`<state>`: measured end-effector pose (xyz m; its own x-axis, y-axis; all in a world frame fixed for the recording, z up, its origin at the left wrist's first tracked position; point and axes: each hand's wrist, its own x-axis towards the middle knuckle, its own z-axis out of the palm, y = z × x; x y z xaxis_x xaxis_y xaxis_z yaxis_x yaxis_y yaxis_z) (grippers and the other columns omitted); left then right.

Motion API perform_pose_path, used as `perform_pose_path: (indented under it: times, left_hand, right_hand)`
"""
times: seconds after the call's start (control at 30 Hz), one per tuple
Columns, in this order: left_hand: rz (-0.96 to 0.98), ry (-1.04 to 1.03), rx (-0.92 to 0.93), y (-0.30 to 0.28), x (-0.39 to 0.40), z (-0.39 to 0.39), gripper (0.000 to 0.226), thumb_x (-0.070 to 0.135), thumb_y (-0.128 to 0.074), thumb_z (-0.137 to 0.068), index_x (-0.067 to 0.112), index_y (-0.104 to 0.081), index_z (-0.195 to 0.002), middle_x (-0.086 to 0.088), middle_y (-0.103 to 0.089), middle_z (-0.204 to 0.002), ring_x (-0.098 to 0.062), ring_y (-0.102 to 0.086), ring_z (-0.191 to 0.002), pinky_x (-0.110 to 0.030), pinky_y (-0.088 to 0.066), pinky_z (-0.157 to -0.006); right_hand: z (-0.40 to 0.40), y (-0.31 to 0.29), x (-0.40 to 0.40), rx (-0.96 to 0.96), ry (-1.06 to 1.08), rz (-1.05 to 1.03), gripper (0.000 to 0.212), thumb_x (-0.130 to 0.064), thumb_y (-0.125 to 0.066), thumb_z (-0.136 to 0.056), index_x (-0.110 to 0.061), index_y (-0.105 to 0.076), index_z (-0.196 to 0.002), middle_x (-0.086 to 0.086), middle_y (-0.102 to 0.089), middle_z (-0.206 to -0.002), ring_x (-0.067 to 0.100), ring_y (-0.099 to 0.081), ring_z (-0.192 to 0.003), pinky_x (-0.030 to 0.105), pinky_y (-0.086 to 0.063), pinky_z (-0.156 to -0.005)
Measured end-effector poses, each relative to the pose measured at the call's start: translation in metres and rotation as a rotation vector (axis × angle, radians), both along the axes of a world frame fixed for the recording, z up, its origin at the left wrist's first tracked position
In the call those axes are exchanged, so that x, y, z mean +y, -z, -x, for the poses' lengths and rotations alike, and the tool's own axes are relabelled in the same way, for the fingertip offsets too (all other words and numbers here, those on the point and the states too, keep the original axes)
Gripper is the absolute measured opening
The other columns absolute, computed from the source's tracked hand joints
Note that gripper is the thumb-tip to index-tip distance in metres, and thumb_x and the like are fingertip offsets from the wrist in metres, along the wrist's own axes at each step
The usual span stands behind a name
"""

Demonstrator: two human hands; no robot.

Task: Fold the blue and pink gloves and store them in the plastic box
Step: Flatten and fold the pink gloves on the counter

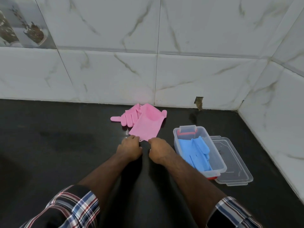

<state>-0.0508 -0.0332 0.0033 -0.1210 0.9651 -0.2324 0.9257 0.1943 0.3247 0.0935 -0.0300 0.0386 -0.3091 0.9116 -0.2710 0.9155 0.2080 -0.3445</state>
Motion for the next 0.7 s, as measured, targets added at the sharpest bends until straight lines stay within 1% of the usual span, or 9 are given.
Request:
perform_pose_path:
  times: [0.07, 0.1, 0.17, 0.27, 0.37, 0.47, 0.57, 0.7]
  left_hand:
    - [0.001, -0.015, -0.018, 0.001, 0.005, 0.010, 0.042, 0.032, -0.056, -0.089, 0.016, -0.054, -0.127, -0.003, -0.047, -0.140, -0.034, -0.046, -0.127, -0.050, -0.045, -0.102]
    - [0.002, -0.022, -0.029, 0.000, 0.008, 0.014, 0.042, 0.033, -0.057, -0.088, 0.016, -0.054, -0.127, -0.003, -0.046, -0.139, -0.035, -0.046, -0.127, -0.051, -0.045, -0.102]
    - [0.009, -0.027, -0.049, -0.002, 0.014, 0.020, 0.049, 0.036, -0.058, -0.089, 0.016, -0.050, -0.134, -0.004, -0.044, -0.140, -0.037, -0.044, -0.130, -0.052, -0.043, -0.103]
    - [0.019, -0.029, -0.066, -0.002, 0.022, 0.023, 0.057, 0.036, -0.058, -0.091, 0.018, -0.045, -0.143, -0.006, -0.040, -0.147, -0.037, -0.039, -0.135, -0.051, -0.041, -0.106]
    - [-0.007, -0.008, -0.061, 0.001, 0.028, 0.022, 0.059, 0.035, -0.058, -0.090, 0.022, -0.043, -0.145, -0.004, -0.036, -0.152, -0.035, -0.038, -0.135, -0.049, -0.041, -0.105]
    - [-0.011, -0.006, -0.058, 0.004, 0.032, 0.017, 0.059, 0.036, -0.058, -0.090, 0.024, -0.043, -0.146, -0.006, -0.029, -0.157, -0.035, -0.035, -0.138, -0.050, -0.037, -0.108]
    - [0.013, 0.008, -0.029, 0.001, 0.035, 0.013, 0.058, 0.037, -0.056, -0.093, 0.025, -0.042, -0.147, -0.007, -0.022, -0.161, -0.035, -0.030, -0.142, -0.051, -0.031, -0.112]
    - [0.039, 0.028, -0.038, 0.000, 0.038, 0.009, 0.056, 0.039, -0.055, -0.092, 0.027, -0.044, -0.146, -0.003, -0.030, -0.156, -0.033, -0.031, -0.139, -0.050, -0.031, -0.111]
  right_hand:
    - [0.004, 0.004, 0.004, -0.009, -0.028, -0.012, 0.043, -0.014, -0.057, -0.090, -0.011, -0.054, -0.133, 0.009, -0.055, -0.137, 0.030, -0.053, -0.124, 0.042, -0.045, -0.106]
    - [0.006, 0.005, 0.006, -0.017, -0.041, -0.010, 0.045, -0.014, -0.056, -0.091, -0.011, -0.052, -0.136, 0.009, -0.051, -0.142, 0.031, -0.049, -0.128, 0.042, -0.043, -0.108]
    - [0.008, 0.007, 0.010, -0.035, -0.061, 0.003, 0.050, -0.014, -0.054, -0.092, -0.012, -0.047, -0.141, 0.007, -0.043, -0.149, 0.031, -0.044, -0.132, 0.043, -0.039, -0.111]
    - [0.011, 0.012, 0.015, -0.067, -0.075, 0.022, 0.053, -0.013, -0.053, -0.092, -0.013, -0.043, -0.145, 0.007, -0.039, -0.153, 0.032, -0.040, -0.135, 0.044, -0.037, -0.113]
    - [0.012, 0.014, 0.019, -0.079, -0.074, 0.021, 0.054, -0.012, -0.053, -0.093, -0.014, -0.042, -0.146, 0.007, -0.037, -0.154, 0.032, -0.038, -0.137, 0.044, -0.036, -0.114]
    - [0.012, 0.015, 0.022, -0.082, -0.061, 0.035, 0.054, -0.011, -0.054, -0.094, -0.016, -0.042, -0.147, 0.006, -0.036, -0.155, 0.030, -0.037, -0.138, 0.045, -0.035, -0.114]
    - [0.010, 0.017, 0.022, -0.098, -0.066, 0.032, 0.051, -0.013, -0.053, -0.094, -0.015, -0.044, -0.144, 0.005, -0.036, -0.155, 0.030, -0.037, -0.137, 0.045, -0.037, -0.113]
    - [0.003, 0.023, 0.022, -0.122, -0.059, 0.013, 0.047, -0.020, -0.049, -0.094, -0.015, -0.048, -0.140, 0.005, -0.038, -0.154, 0.030, -0.037, -0.135, 0.046, -0.040, -0.110]
